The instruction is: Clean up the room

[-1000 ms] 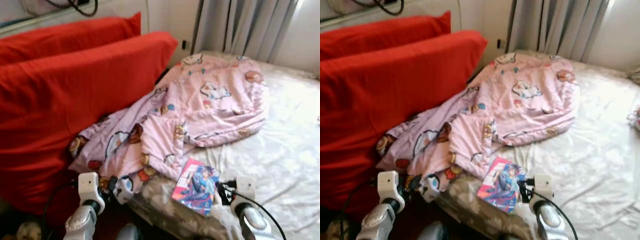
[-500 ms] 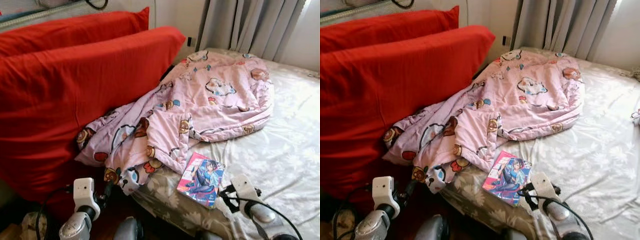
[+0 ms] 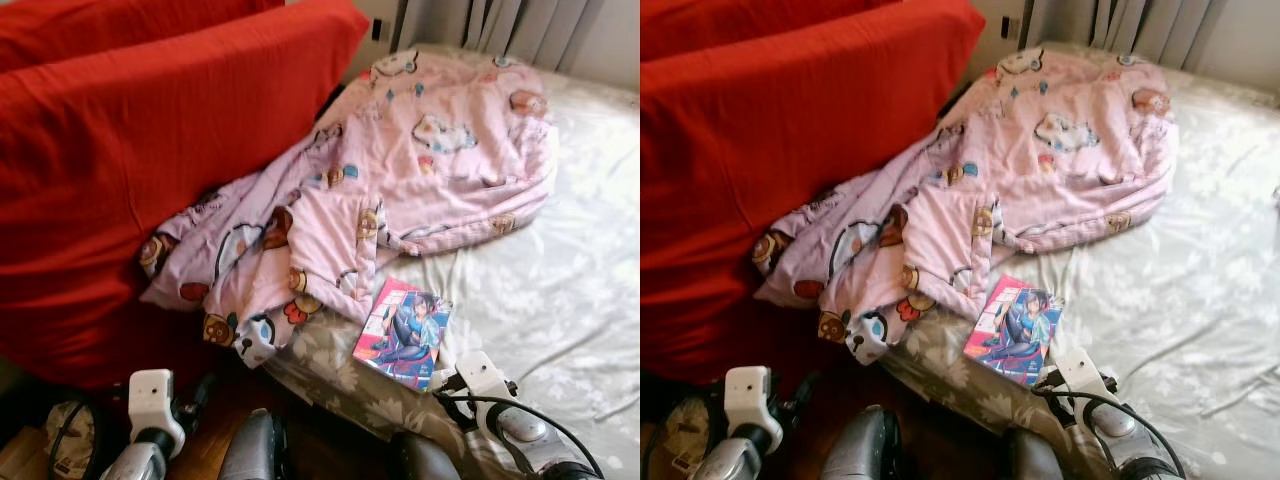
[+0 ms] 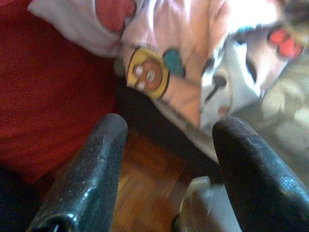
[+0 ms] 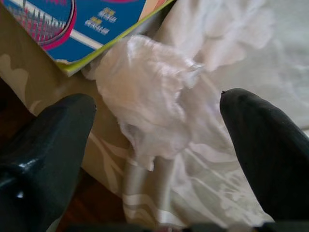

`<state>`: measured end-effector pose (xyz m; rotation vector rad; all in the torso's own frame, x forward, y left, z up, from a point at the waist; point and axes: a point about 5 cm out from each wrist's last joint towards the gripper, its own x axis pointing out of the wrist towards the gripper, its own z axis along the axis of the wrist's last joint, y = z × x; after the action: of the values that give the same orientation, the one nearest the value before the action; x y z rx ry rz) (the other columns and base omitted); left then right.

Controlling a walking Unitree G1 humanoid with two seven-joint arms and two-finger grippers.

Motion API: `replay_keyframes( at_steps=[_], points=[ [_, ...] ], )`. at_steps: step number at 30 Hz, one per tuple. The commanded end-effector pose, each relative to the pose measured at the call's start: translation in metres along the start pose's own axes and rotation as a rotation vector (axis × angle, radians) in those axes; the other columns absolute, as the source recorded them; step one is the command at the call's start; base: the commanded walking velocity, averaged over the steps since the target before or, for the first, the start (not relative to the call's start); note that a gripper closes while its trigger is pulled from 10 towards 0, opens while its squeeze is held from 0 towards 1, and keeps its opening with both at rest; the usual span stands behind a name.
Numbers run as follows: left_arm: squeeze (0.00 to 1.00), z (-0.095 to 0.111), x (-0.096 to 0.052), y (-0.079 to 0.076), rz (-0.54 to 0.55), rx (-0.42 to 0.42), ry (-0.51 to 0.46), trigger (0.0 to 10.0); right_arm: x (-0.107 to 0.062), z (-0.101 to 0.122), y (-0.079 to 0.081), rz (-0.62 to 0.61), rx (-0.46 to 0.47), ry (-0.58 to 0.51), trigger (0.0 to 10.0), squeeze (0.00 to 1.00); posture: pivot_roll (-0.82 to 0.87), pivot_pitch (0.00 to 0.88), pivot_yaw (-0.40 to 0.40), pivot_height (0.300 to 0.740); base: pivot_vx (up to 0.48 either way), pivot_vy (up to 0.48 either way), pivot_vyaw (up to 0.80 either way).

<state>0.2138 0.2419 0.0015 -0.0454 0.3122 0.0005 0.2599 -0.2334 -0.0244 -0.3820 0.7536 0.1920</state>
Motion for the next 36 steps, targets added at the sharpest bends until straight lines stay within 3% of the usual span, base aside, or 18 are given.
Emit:
replay_keyframes(
  at_steps=[1, 6, 16, 17, 18, 19, 36],
  points=[
    [0.00, -0.002, -0.005, 0.005, -0.001, 0.004, 0.022, 10.0, -0.001, -0.003, -0.002, 0.001, -0.007, 0.020, 10.0, 0.00, 0.23, 0.276, 0.020, 0.635, 0.000, 0.000, 0.00],
    [0.00, -0.002, -0.022, 0.010, -0.001, 0.026, 0.048, 10.0, 0.001, 0.011, -0.008, -0.008, -0.031, -0.018, 10.0, 0.00, 0.25, 0.302, 0.044, 0.635, 0.000, 0.000, 0.00],
    [0.00, 0.000, -0.034, 0.011, 0.003, 0.030, 0.079, 10.0, 0.003, 0.034, -0.017, -0.057, -0.064, -0.077, 10.0, 0.00, 0.27, 0.324, 0.055, 0.635, 0.000, 0.000, 0.00],
    [0.00, -0.001, -0.036, 0.011, 0.004, 0.029, 0.087, 10.0, 0.003, 0.035, -0.017, -0.054, -0.074, -0.073, 9.0, 0.00, 0.27, 0.325, 0.055, 0.635, 0.000, 0.000, 0.00],
    [0.00, -0.001, -0.036, 0.011, 0.004, 0.029, 0.087, 10.0, 0.003, 0.035, -0.017, -0.054, -0.074, -0.073, 9.0, 0.00, 0.27, 0.325, 0.055, 0.635, 0.000, 0.000, 0.00],
    [0.00, -0.001, -0.037, 0.011, 0.005, 0.028, 0.090, 10.0, 0.003, 0.034, -0.016, -0.052, -0.073, -0.072, 0.0, 0.00, 0.27, 0.325, 0.055, 0.635, 0.000, 0.000, 0.00],
    [0.00, 0.000, -0.035, 0.010, 0.006, 0.033, 0.122, 10.0, 0.005, 0.028, -0.004, -0.014, -0.059, -0.064, 0.0, 0.00, 0.28, 0.305, 0.057, 0.635, 0.000, 0.000, 0.00]
  ],
)
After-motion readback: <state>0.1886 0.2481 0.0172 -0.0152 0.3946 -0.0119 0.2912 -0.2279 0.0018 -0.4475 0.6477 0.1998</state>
